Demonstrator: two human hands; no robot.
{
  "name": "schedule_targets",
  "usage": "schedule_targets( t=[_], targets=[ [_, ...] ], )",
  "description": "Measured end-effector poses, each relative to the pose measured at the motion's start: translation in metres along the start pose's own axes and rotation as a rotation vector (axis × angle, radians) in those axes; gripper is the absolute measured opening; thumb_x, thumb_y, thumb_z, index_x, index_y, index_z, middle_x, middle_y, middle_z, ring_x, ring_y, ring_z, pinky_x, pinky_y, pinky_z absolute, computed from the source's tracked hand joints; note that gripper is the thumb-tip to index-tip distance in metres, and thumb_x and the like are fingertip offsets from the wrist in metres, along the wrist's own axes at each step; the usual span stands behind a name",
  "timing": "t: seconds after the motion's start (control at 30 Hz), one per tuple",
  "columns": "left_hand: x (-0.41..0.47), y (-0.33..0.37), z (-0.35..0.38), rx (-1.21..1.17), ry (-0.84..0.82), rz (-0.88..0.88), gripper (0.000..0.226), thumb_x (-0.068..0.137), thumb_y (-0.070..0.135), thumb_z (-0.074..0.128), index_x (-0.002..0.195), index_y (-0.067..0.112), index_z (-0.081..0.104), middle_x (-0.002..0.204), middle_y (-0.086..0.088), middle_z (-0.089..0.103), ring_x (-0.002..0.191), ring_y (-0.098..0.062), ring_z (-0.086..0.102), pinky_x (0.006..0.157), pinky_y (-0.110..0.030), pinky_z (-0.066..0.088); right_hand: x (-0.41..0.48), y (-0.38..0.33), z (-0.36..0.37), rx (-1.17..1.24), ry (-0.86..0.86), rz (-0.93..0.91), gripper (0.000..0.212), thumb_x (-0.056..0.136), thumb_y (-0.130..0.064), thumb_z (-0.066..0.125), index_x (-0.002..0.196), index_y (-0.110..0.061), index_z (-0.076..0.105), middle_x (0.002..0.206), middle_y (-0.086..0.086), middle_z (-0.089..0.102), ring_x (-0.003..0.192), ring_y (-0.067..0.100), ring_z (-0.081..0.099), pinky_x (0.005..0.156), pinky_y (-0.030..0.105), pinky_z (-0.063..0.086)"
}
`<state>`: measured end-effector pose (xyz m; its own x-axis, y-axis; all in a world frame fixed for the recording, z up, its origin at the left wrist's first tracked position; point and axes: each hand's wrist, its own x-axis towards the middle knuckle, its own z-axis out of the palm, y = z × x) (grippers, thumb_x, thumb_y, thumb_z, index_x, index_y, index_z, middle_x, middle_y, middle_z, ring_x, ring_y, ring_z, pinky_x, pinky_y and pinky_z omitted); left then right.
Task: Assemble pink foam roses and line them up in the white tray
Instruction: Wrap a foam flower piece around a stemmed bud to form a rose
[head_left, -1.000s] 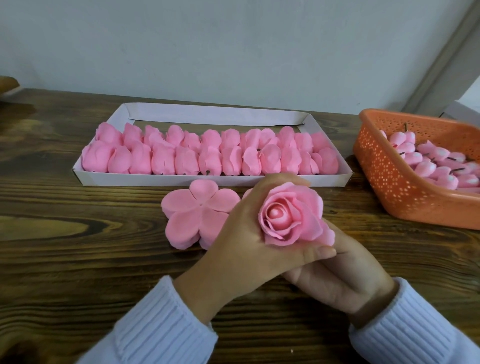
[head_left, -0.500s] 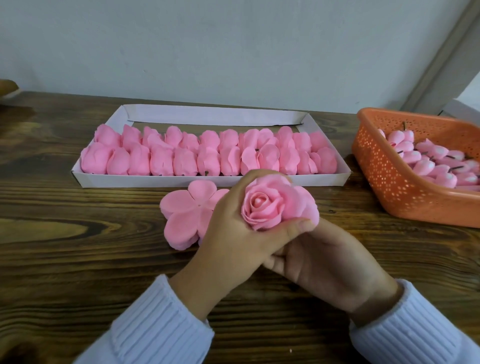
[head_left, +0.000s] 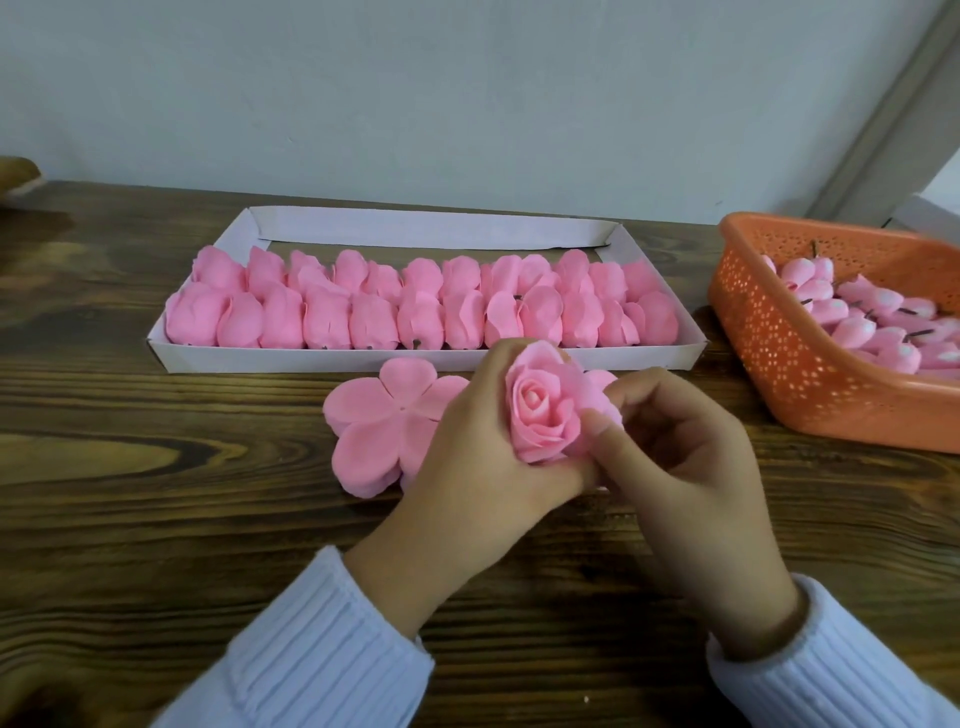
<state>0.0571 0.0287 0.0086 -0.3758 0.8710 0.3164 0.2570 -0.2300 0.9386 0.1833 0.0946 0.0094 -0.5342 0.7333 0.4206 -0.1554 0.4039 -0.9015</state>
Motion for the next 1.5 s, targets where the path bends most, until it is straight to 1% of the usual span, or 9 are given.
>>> schedule_targets(
  t=[0.1,0.23,0.5,0.63,0.8,0.97,1.13,1.37,1.5],
  targets=[
    [0.0003,-0.0009,0.0012,0.003,0.013,0.015,0.052,0.058,0.021,0.081,0.103,0.030,0.055,0.089,0.015,0.066,0.082,-0.006,0.066,0.071,-0.025,0.056,-0.0012,-0.0007,0.0005,-0.087,0.063,-0.107,0.012,0.080,-0.029,0.067,0.087,-0.021,0.061,0.066,0.010,0.061,0.053,0.024,0.057,0.049,0.038,0.049],
    [-0.0001,-0.0010,0.0024,-0.029,-0.008,0.030,0.050,0.059,0.022,0.081,0.101,0.030,0.054,0.089,0.016,0.065,0.081,-0.001,0.064,0.068,-0.014,0.050,-0.0009,-0.0006,-0.0003,-0.157,0.096,-0.262,0.014,0.084,-0.018,0.062,0.092,-0.025,0.052,0.073,0.002,0.056,0.057,0.019,0.053,0.049,0.034,0.046],
    [0.0017,-0.0029,0.0042,-0.226,-0.074,-0.009,0.054,0.054,0.018,0.081,0.101,0.019,0.055,0.086,0.008,0.067,0.083,-0.014,0.066,0.077,-0.036,0.054,-0.0014,-0.0011,-0.0012,-0.150,-0.027,-0.236,0.011,0.087,-0.017,0.056,0.090,-0.025,0.063,0.072,0.000,0.059,0.062,0.016,0.055,0.056,0.030,0.046],
    [0.0008,-0.0039,0.0017,-0.142,-0.106,0.005,0.057,0.058,0.013,0.078,0.103,0.038,0.052,0.092,0.026,0.066,0.089,0.005,0.064,0.077,-0.016,0.051,-0.0015,-0.0045,-0.0026,-0.005,-0.162,-0.200,0.014,0.083,-0.008,0.053,0.086,-0.018,0.062,0.077,-0.002,0.063,0.072,0.016,0.060,0.066,0.029,0.048],
    [0.0044,-0.0042,0.0044,-0.242,-0.074,0.022,0.047,0.062,0.003,0.078,0.103,0.011,0.055,0.087,-0.002,0.067,0.085,-0.027,0.068,0.076,-0.049,0.056,0.0006,-0.0040,-0.0061,-0.018,-0.253,-0.164,0.035,0.063,0.017,0.044,0.083,-0.007,0.061,0.077,0.013,0.059,0.075,0.034,0.056,0.066,0.043,0.046],
    [0.0046,-0.0055,0.0040,-0.260,-0.069,-0.009,0.051,0.056,0.026,0.076,0.103,0.019,0.056,0.087,0.007,0.068,0.085,-0.015,0.066,0.077,-0.037,0.053,0.0022,-0.0017,-0.0076,-0.201,-0.185,-0.268,0.017,0.077,0.005,0.058,0.083,-0.010,0.063,0.077,0.003,0.057,0.074,0.022,0.056,0.070,0.030,0.044],
    [0.0037,-0.0061,0.0042,-0.202,-0.023,-0.007,0.056,0.055,0.017,0.078,0.102,0.033,0.053,0.085,0.024,0.067,0.081,0.003,0.064,0.072,-0.018,0.051,0.0024,-0.0016,-0.0069,-0.262,-0.131,-0.319,0.005,0.080,-0.008,0.062,0.085,-0.009,0.063,0.080,0.007,0.059,0.078,0.023,0.059,0.070,0.035,0.047],
    [0.0028,-0.0021,0.0058,-0.236,-0.029,0.015,0.051,0.059,0.007,0.072,0.104,0.020,0.053,0.083,0.015,0.066,0.080,-0.005,0.065,0.071,-0.021,0.052,0.0005,-0.0026,-0.0059,-0.273,-0.116,-0.310,0.013,0.082,-0.019,0.064,0.095,-0.023,0.064,0.084,-0.007,0.064,0.077,0.021,0.061,0.071,0.036,0.049],
    [0.0026,-0.0017,0.0059,-0.244,-0.024,0.027,0.048,0.062,0.005,0.068,0.104,0.020,0.052,0.084,0.010,0.064,0.078,-0.006,0.063,0.069,-0.021,0.051,0.0011,-0.0020,-0.0067,-0.285,-0.160,-0.317,0.027,0.078,-0.003,0.061,0.100,-0.019,0.066,0.085,-0.005,0.064,0.078,0.020,0.060,0.071,0.032,0.048]
  ],
)
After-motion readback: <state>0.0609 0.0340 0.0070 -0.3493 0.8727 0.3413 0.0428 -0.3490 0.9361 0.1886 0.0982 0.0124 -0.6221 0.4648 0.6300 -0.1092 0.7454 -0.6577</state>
